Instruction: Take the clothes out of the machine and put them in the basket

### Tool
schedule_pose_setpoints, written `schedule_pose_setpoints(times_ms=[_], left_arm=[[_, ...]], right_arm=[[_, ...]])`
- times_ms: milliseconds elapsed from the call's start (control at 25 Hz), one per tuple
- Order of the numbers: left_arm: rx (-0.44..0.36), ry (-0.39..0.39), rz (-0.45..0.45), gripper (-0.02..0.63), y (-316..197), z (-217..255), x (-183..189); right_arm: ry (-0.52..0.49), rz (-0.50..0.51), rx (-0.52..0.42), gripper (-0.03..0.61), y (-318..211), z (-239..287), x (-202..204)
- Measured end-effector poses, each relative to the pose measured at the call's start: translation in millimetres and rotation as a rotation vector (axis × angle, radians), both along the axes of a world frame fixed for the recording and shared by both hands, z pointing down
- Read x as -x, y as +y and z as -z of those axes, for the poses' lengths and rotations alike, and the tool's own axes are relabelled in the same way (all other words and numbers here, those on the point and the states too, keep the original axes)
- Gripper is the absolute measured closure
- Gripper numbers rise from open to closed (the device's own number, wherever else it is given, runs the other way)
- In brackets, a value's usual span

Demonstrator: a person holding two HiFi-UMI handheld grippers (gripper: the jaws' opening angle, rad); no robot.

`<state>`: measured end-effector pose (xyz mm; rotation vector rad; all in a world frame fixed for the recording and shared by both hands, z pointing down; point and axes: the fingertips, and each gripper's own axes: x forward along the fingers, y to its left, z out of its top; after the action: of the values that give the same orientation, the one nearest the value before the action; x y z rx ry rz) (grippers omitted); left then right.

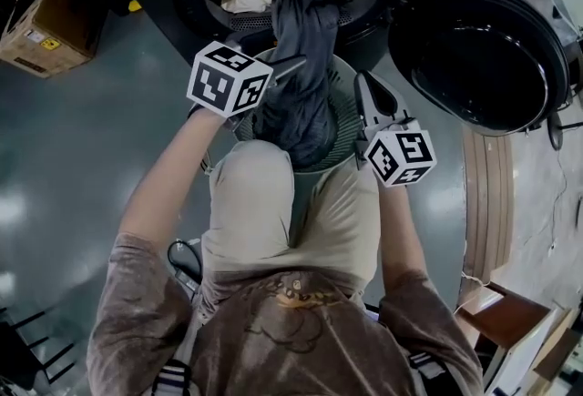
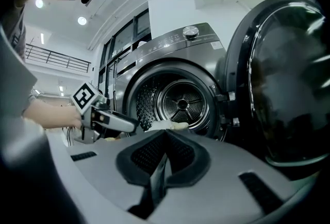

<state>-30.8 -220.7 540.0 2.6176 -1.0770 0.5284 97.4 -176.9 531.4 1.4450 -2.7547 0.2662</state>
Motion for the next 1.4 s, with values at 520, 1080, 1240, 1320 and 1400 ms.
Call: schedule_pose_setpoints(times_ms=[520, 1080, 1240, 1320, 1400], left_arm=[[-0.026, -0.202, 0.042, 0.202, -140.0, -70.4, -11.0], [0.100, -0.308, 0.024, 0.252, -182.0, -122.4, -10.5], [0.119, -0.297, 0.016, 0.380, -178.7, -121.1, -14.4], [0.120, -0.280, 0.032, 0.443, -177.8, -117.7, -13.2], [0.118, -0.255, 0.046, 0.513, -175.5, -113.5, -10.8]], right_arm=[[0.027, -0.019, 0.036, 0.583, -9.1, -13.5, -3.2], [0.049, -0.034, 0.068, 0.583, -16.3, -27.5, -4.6], [0.048, -0.037, 0.071, 0.583, -12.1, -27.9, -3.9], [0.047, -0.042, 0.069, 0.583, -10.1, -26.4, -5.3], [0.038, -0.052, 0.067, 0.583, -8.7, -23.7, -9.5]])
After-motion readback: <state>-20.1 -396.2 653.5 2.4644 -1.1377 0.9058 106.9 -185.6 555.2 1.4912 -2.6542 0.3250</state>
